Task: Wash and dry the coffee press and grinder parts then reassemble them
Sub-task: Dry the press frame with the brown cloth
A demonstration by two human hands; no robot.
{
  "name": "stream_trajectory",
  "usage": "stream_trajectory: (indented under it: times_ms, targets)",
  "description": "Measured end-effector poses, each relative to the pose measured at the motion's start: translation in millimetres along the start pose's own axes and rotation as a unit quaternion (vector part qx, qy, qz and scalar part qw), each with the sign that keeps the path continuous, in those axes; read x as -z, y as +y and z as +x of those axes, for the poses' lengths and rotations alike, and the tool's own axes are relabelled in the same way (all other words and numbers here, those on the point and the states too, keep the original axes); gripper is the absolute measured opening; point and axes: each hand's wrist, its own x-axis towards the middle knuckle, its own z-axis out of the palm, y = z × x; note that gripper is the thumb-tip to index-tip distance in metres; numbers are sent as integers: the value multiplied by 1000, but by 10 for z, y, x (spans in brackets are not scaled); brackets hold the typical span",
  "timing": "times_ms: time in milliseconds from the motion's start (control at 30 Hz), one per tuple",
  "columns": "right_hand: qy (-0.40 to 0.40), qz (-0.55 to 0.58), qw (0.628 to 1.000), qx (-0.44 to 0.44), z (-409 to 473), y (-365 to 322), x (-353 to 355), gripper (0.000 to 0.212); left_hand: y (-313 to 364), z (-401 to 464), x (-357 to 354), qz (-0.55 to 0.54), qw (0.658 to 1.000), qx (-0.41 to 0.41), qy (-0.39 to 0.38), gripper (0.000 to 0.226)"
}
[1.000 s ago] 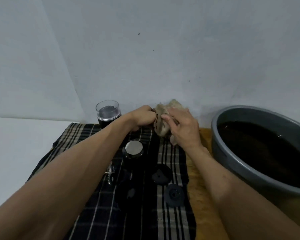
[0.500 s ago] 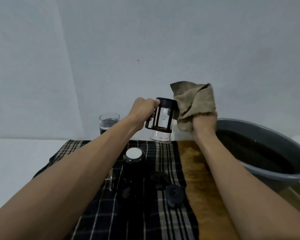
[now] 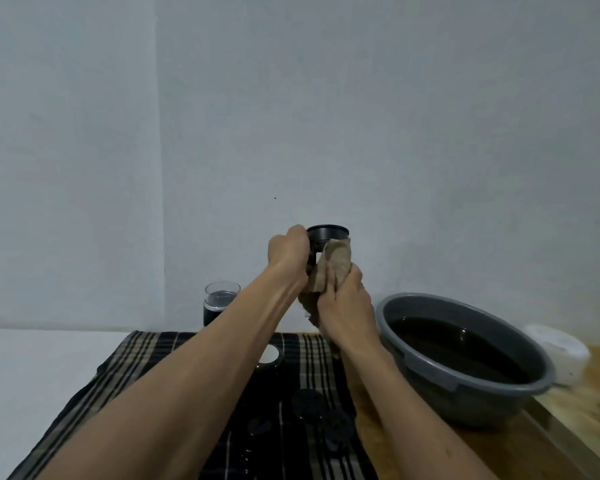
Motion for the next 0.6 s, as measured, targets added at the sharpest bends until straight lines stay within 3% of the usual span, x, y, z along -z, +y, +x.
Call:
stream_trajectory:
  times_ms: [133,200,233,267,300,367,433,600]
  targets:
    - [17,83,986,-141,199,-106,281,45,-36,-286,-16,40,994,-25,-99,28]
    - [-34,260,942,-211,343,-215,457,69,-96,-366,-20,33,992,-32,-116,29]
    - [-71,353,907,-219,368,-252,507,78,-109,-377,-31,29,994,-39,-102,28]
    - [-89,384,898,-198,370,-276,513,79,-103,-372,-33,25,996,-44,-75,26]
    - [-87,335,924,-159,370,-290,515,73,-81,-333,-48,20,998,-46,-40,24]
    - [-64,115,988,-79,311,-279,452,55,1,-221,-28,-3,999,-42,27,17]
    - [-71,9,997,-21,206,-204,383,48,92,-100,-7,5,996,-58,71,12]
    - [-19,-110,990,88,-269,-52,209,71,132,-72,-15,68,988,-103,88,23]
